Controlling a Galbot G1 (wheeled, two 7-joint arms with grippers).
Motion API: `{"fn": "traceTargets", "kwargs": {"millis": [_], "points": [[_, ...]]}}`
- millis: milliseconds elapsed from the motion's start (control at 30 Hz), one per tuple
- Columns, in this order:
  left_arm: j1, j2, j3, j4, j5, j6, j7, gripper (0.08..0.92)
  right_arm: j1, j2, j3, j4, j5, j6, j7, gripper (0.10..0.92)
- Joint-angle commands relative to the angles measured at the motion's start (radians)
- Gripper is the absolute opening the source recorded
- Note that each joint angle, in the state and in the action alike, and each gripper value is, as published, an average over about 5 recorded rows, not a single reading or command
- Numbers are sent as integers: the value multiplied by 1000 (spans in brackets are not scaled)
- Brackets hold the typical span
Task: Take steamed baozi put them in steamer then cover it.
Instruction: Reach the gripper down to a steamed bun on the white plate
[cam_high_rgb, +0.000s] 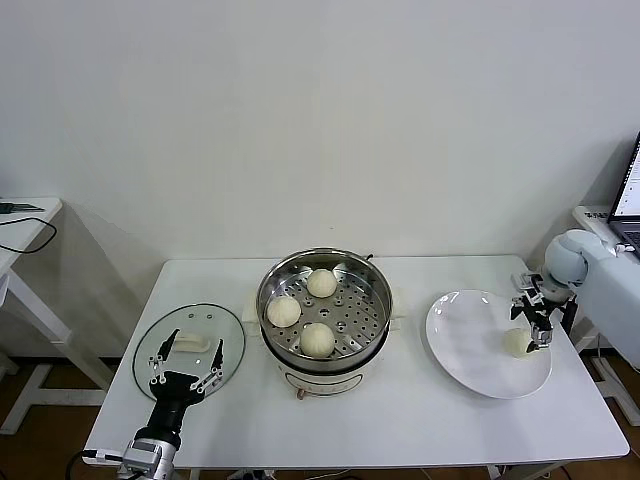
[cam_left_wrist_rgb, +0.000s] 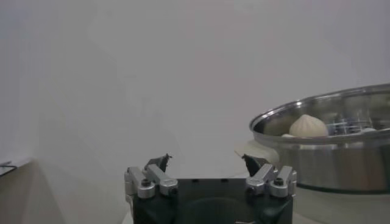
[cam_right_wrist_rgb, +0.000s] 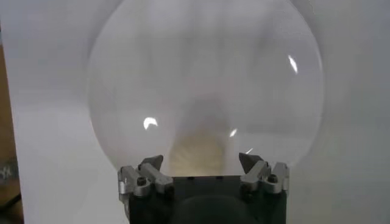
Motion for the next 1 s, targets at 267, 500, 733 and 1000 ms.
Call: {"fn": "traceTargets", "kwargs": {"millis": [267, 500, 733, 1000], "points": [[2, -1, 2, 3, 2, 0, 0, 823, -59, 68, 101, -109, -103, 32, 31, 823], [2, -1, 3, 4, 4, 1, -1, 823, -70, 85, 125, -125, -136, 42, 36, 823], [3, 1, 3, 4, 4, 1, -1, 823, -71, 89, 130, -122, -144, 41, 33, 823], [0, 2, 3, 7, 4, 1, 0, 823, -80, 85, 133, -117, -151, 43, 28, 744]]}}
